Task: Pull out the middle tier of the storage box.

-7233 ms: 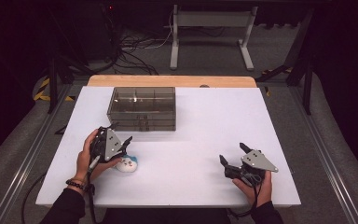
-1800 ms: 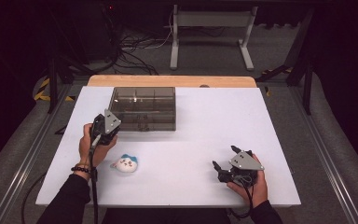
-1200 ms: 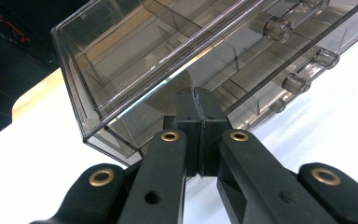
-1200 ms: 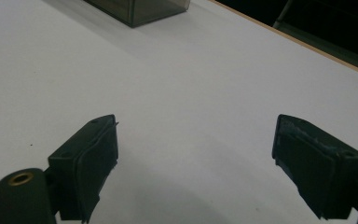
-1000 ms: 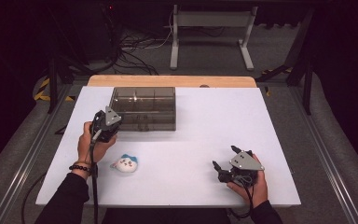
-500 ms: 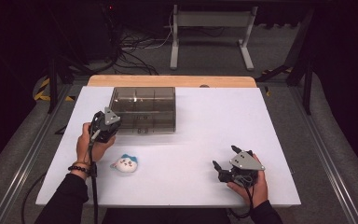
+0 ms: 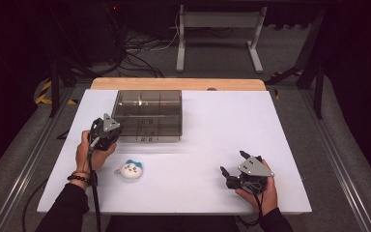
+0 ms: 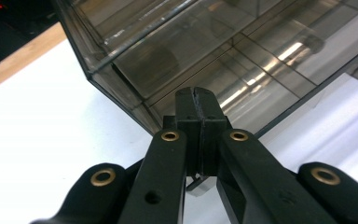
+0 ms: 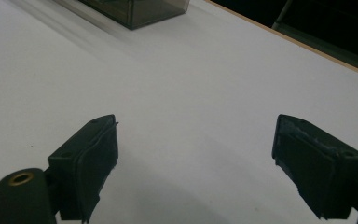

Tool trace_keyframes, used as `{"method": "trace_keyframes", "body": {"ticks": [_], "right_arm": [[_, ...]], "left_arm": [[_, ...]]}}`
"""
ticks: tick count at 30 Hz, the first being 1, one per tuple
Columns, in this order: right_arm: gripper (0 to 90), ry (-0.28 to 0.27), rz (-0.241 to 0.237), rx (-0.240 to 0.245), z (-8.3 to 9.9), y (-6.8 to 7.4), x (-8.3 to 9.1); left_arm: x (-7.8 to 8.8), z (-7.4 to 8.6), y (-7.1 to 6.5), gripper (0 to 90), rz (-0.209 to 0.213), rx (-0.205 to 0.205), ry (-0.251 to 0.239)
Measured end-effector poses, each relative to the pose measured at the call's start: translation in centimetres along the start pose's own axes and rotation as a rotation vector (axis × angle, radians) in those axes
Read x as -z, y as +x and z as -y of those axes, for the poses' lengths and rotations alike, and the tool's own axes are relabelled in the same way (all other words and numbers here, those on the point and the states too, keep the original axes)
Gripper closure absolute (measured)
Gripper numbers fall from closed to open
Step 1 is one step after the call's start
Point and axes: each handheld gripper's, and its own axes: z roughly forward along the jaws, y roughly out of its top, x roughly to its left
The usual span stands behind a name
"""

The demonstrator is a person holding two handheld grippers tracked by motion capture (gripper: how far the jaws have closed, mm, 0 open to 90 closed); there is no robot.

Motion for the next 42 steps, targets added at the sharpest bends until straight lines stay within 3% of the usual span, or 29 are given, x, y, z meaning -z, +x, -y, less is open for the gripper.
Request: {"method": "trace_keyframes", "body": {"ticks": [2,8,15,24,36,42], "right_arm": [[15.1,-0.001,0.0,-0.002,0.0,0.0,0.0],[15.1,-0.001,0.001,0.001,0.0,0.0,0.0],[15.1,0.001,0.003,0.006,0.0,0.0,0.0],[15.1,0.001,0.006,0.007,0.0,0.0,-0.1],[15.0,-0.006,0.01,-0.004,0.0,0.0,0.0],[15.3,-0.014,0.008,-0.01,0.0,-0.2,0.2]], "left_arm": [[0.2,0.0,-0.2,90.0,-0.014,-0.023,0.007],[0.5,0.4,-0.3,90.0,-0.007,-0.027,-0.001],[0.7,0.9,-0.2,90.0,0.01,0.006,-0.018],[1.2,1.2,-0.7,89.9,0.011,-0.007,-0.03],[2.6,0.9,-1.4,89.2,0.014,-0.011,-0.115],[3.5,0.9,-2.2,89.3,0.047,-0.021,-0.154]]}}
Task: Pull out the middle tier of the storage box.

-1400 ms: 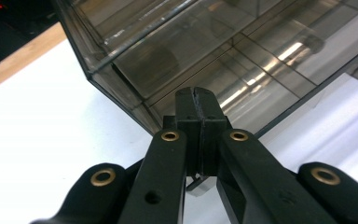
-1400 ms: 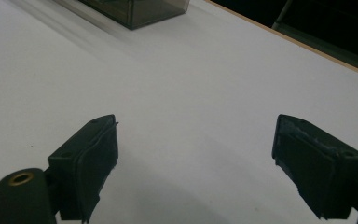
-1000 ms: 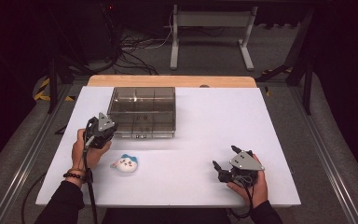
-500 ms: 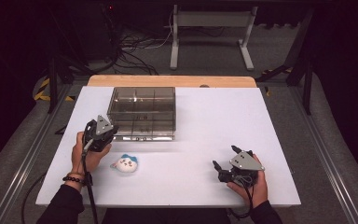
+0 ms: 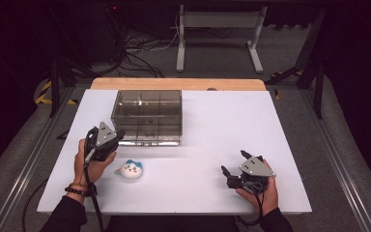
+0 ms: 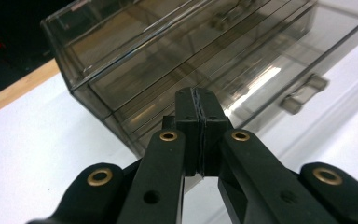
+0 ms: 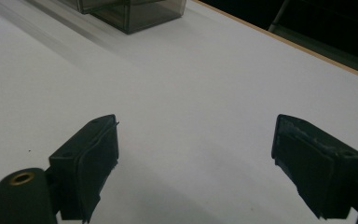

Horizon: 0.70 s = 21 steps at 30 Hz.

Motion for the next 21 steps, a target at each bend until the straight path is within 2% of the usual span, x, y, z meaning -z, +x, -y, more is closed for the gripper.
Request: {"method": "trace_keyframes", "body": {"ticks": [4,8,15,19,21], "right_arm": [[15.3,-0.002,0.003,-0.008,0.0,0.0,0.0],[15.4,-0.004,0.007,-0.01,0.0,-0.1,0.1],[15.4,-0.008,0.007,-0.012,-0.1,-0.1,0.1],[15.4,-0.013,0.009,-0.018,-0.1,-0.2,0.2],[15.5,-0.015,0.012,-0.017,-0.1,-0.2,0.2]], "left_arm": [[0.4,0.0,-0.5,89.4,0.013,-0.014,-0.007],[0.6,0.2,-0.9,89.3,0.038,0.0,-0.023],[1.4,0.8,-1.1,87.2,0.053,-0.007,-0.045],[1.7,1.1,-1.4,84.1,0.06,-0.018,-0.044],[1.9,1.4,-1.8,78.9,0.074,-0.024,-0.055]]}}
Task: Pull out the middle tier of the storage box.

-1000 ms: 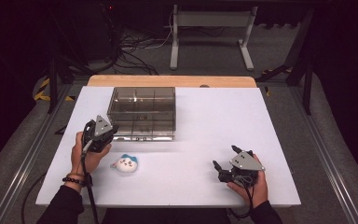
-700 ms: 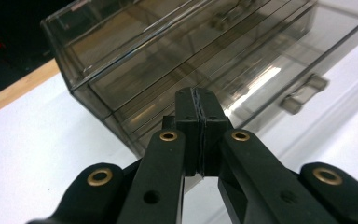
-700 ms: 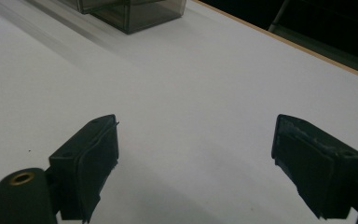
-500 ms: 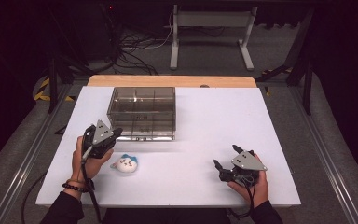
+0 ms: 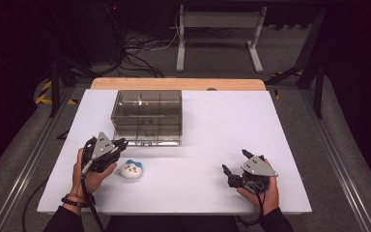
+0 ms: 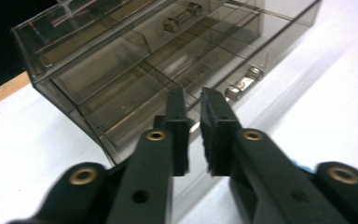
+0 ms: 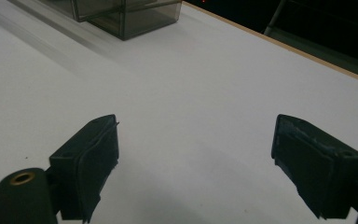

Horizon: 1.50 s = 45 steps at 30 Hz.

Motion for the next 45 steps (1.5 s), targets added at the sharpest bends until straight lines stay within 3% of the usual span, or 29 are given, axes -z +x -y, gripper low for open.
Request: {"method": "trace_keyframes", "body": {"ticks": [4,9,11,14,15,18,24,34,41,45], "right_arm": [[15.5,-0.001,0.004,-0.004,0.0,0.0,0.1],[15.5,-0.004,0.007,-0.009,0.0,-0.2,0.1],[15.4,-0.007,0.011,-0.01,0.0,-0.3,0.2],[15.4,-0.007,0.012,-0.01,-0.1,-0.3,0.2],[15.4,-0.009,0.009,-0.013,-0.1,-0.4,0.2],[15.5,-0.009,0.009,-0.014,-0.1,-0.4,0.2],[15.4,-0.012,0.009,-0.014,-0.2,-0.4,0.3],[15.5,-0.014,0.006,-0.013,-0.3,-0.3,0.2],[15.5,-0.015,0.008,-0.011,-0.4,-0.3,-0.1],[15.5,-0.012,0.006,-0.012,-0.6,-0.4,-0.4]], "left_arm": [[0.3,0.1,-0.2,73.1,0.011,-0.014,-0.008],[0.9,0.3,-0.8,51.9,0.028,0.019,-0.044],[1.1,0.3,-1.1,38.9,0.033,0.028,-0.042],[1.4,0.5,-1.5,32.3,0.045,0.048,-0.055],[1.5,0.7,-1.6,26.3,0.055,0.055,-0.061],[1.7,1.2,-1.9,21.4,0.085,0.046,-0.051],[2.0,2.0,-2.3,16.8,0.117,0.058,-0.036],[1.9,3.8,-2.8,13.0,0.143,0.09,0.042],[0.6,4.4,-3.0,14.5,0.177,0.125,0.101],[0.0,4.4,-3.0,14.7,0.2,0.131,0.101]]}}
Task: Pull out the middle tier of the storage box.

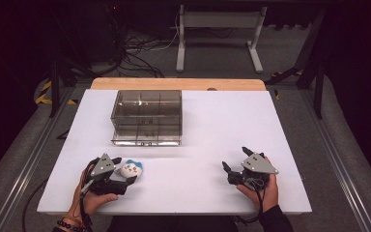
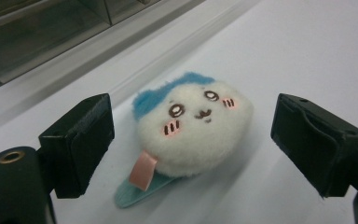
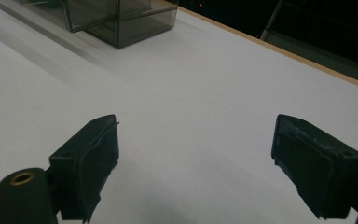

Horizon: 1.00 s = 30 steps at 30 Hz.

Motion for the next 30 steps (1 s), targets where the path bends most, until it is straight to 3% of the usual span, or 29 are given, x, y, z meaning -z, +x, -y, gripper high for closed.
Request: {"method": "trace_keyframes", "body": {"ticks": [8,16,23,30], "right_arm": [[15.5,0.004,-0.014,0.013,-0.3,0.3,-0.9],[15.5,0.002,-0.006,0.025,-0.1,0.4,-0.3],[15.6,0.002,-0.003,0.027,-0.1,0.2,-0.1],[15.6,-0.012,-0.004,0.038,-0.3,0.1,0.1]], "left_arm": [[-1.0,-0.1,-0.3,23.2,-0.019,0.006,0.041],[-1.6,-0.3,-0.5,29.2,-0.045,0.004,0.092],[-1.7,-0.3,-0.9,34.2,-0.072,-0.024,0.094],[-1.6,-0.2,-1.0,36.3,-0.072,-0.031,0.091]]}}
